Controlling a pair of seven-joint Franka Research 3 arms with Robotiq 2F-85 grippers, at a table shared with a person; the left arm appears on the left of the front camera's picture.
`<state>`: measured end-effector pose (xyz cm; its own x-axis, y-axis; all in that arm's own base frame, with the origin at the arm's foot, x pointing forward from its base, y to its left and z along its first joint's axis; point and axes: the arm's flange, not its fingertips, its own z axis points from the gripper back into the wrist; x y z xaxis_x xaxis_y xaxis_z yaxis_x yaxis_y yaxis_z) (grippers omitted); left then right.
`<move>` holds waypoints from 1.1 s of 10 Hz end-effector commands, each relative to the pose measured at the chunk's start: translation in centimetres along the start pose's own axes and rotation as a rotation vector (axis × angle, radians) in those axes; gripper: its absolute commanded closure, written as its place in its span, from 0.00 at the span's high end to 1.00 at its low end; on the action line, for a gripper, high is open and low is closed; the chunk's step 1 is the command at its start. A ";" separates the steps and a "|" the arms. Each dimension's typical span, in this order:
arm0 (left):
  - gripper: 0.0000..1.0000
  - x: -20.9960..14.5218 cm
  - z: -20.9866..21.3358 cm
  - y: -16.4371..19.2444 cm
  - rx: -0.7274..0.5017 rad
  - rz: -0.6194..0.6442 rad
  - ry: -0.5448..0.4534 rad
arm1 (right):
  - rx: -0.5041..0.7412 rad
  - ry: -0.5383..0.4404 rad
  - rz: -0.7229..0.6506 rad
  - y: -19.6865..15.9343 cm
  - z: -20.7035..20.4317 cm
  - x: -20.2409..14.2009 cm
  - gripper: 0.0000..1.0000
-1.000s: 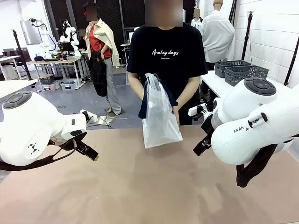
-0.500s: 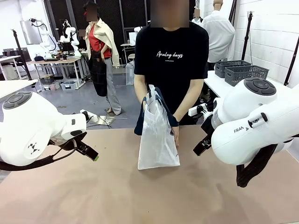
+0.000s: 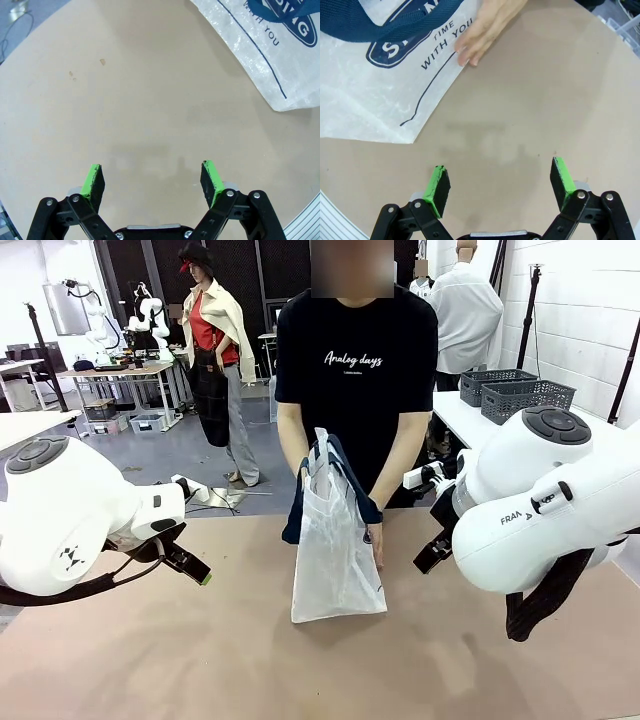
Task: Transfer purchased items from the store into the shopping bag.
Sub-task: Open the Reusable shopping bag in the center of the table.
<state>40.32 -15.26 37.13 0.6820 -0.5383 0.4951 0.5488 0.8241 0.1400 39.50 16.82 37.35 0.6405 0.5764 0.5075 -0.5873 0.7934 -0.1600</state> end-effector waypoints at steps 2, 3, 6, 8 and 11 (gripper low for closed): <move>1.00 0.0 0.0 0.1 0.000 0.003 0.000 | 0.000 0.000 0.000 0.0 0.0 0.0 1.00; 1.00 0.0 0.0 0.1 0.000 0.003 0.000 | 0.000 0.000 0.000 0.0 0.0 0.0 1.00; 1.00 0.0 0.0 0.1 0.000 0.003 0.000 | 0.000 0.000 0.000 0.0 0.0 0.0 1.00; 1.00 0.0 0.0 0.1 0.000 0.003 0.000 | 0.000 0.000 0.000 0.0 0.0 0.0 1.00; 1.00 0.0 0.0 0.1 0.000 0.003 0.000 | 0.000 0.000 0.000 0.0 0.0 0.0 1.00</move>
<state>40.32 -15.26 37.13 0.6820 -0.5383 0.4951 0.5488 0.8241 0.1400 39.50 16.81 37.35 0.6405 0.5764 0.5075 -0.5873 0.7934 -0.1600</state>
